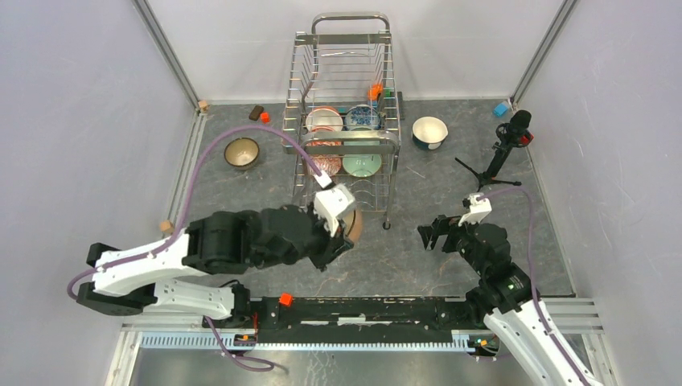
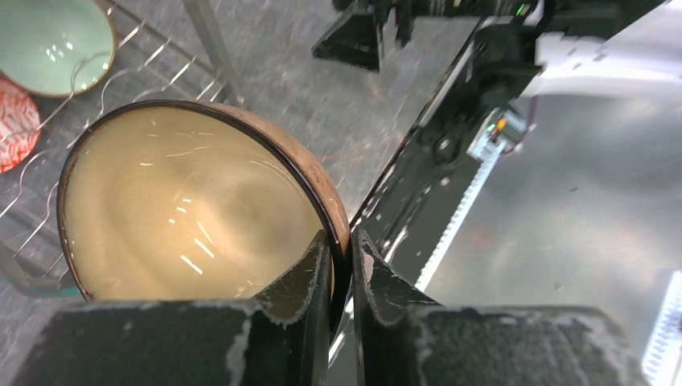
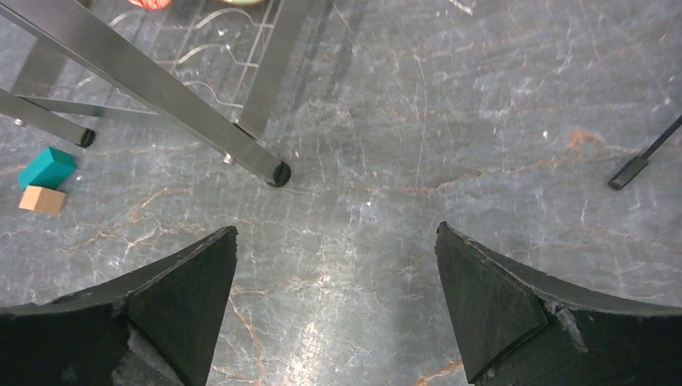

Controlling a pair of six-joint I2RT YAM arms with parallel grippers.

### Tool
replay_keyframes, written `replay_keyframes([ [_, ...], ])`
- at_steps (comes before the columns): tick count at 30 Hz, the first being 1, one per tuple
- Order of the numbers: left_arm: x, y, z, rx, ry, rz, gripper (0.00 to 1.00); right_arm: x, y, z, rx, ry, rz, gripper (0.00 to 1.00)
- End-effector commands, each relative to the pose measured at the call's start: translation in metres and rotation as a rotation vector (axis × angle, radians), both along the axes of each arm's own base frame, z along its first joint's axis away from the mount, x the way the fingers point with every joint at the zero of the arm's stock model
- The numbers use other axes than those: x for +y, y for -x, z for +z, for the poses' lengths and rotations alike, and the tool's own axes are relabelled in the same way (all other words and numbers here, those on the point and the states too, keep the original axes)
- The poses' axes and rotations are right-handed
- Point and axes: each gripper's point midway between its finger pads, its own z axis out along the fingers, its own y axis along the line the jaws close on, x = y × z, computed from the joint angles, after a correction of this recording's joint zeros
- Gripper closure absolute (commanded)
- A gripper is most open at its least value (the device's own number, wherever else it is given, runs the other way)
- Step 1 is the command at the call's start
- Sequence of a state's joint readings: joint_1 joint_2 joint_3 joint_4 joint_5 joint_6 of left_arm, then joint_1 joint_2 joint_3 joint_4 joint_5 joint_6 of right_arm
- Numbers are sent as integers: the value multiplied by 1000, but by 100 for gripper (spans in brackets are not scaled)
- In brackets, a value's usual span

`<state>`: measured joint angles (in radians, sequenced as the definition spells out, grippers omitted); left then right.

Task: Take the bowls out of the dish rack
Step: Place the bowl at the center of the board.

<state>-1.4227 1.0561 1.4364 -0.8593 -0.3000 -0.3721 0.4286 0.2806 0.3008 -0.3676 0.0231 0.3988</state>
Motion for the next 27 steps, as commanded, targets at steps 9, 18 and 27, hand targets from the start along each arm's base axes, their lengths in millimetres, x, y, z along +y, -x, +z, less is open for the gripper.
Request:
replay_keyframes([
  [9, 7, -7, -102, -145, -281, 61, 98, 8, 4, -44, 130, -44, -12, 2],
  [18, 2, 1, -176, -334, -574, -20, 98, 21, 13, -57, 183, -85, 54, 2],
  [27, -20, 26, -234, -457, -657, -265, 98, 33, 27, -69, 235, -62, 168, 3],
])
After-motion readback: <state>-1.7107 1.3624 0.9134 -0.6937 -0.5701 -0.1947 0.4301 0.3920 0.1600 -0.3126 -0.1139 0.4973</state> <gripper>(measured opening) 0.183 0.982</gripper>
